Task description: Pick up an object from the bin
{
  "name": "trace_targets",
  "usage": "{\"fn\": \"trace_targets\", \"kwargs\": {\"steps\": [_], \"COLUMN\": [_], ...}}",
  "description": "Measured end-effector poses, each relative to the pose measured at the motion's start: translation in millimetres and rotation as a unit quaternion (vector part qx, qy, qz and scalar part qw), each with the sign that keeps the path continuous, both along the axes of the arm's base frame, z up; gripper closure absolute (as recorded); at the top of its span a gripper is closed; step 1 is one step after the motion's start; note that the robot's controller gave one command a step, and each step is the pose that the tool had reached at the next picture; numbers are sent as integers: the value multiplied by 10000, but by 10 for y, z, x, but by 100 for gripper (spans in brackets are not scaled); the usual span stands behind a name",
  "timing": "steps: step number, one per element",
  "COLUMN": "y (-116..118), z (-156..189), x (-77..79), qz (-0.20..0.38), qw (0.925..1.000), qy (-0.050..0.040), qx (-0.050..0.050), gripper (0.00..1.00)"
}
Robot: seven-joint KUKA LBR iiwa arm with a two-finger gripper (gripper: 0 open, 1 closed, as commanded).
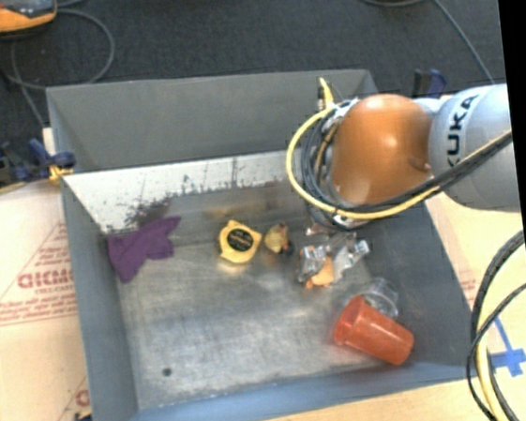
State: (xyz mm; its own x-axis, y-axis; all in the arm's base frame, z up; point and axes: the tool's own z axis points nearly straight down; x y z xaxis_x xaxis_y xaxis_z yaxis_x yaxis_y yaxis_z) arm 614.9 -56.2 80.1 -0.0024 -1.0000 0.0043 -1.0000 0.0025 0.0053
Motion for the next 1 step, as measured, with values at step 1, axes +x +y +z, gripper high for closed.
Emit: {"fn": "trace_targets", "kwargs": {"steps": [1], "y": [-2], "z": [1], "x": [6], "qz": [-7], "qw": [10000], "qy": [-14], "qx": [3], "gripper": [100]}}
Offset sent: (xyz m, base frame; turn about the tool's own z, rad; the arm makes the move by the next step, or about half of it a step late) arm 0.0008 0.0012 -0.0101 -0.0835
